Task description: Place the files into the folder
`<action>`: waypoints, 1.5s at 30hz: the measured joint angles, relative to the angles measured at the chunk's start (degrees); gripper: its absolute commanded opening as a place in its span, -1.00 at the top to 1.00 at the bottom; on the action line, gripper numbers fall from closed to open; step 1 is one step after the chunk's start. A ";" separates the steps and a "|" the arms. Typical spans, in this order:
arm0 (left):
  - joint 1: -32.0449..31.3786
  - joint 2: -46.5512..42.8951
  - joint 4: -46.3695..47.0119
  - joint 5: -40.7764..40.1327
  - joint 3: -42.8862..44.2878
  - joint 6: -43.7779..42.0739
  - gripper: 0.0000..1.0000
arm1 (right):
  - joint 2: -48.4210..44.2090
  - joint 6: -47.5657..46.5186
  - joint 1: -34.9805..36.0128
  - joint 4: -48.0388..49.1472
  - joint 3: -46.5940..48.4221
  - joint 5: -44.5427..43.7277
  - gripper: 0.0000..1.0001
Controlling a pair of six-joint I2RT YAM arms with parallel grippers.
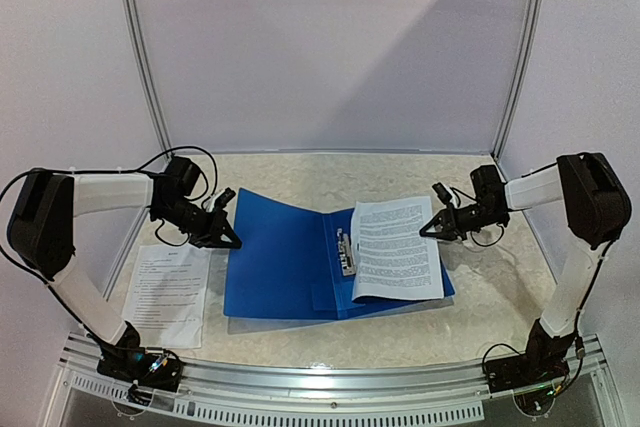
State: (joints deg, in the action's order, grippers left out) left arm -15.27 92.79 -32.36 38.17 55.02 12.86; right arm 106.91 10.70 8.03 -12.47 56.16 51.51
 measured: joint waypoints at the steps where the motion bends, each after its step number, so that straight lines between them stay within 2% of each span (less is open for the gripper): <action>1: 0.00 -0.02 -0.02 -0.04 0.00 -0.17 0.94 | 0.20 -0.79 -0.20 -0.20 0.02 0.20 1.00; 14: 0.00 -0.98 -0.98 -0.90 0.33 -0.90 0.94 | -1.55 -14.86 -1.46 -13.29 3.43 6.93 1.00; 26: 0.00 -0.98 -1.22 -0.94 0.52 -0.87 0.95 | -1.90 -11.93 -1.46 -3.02 -1.05 11.43 1.00; 33: -0.11 -0.98 -1.42 -1.07 0.85 -0.96 0.95 | -2.25 -11.82 -1.46 -1.40 -2.60 11.87 1.00; 41: -0.11 -0.98 -1.42 -1.16 0.87 -1.29 0.95 | -13.05 -12.66 -1.46 -1.92 -7.26 12.13 1.00; 45: -0.11 -0.98 -1.42 -1.16 0.87 -1.31 0.95 | -13.70 -12.37 -1.46 -0.48 -7.21 12.98 1.00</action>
State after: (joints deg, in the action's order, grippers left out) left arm -15.38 91.81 -33.78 37.01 55.90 11.55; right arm 93.21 -1.67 6.57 -12.95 48.95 64.49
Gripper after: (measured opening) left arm 0.029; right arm 0.004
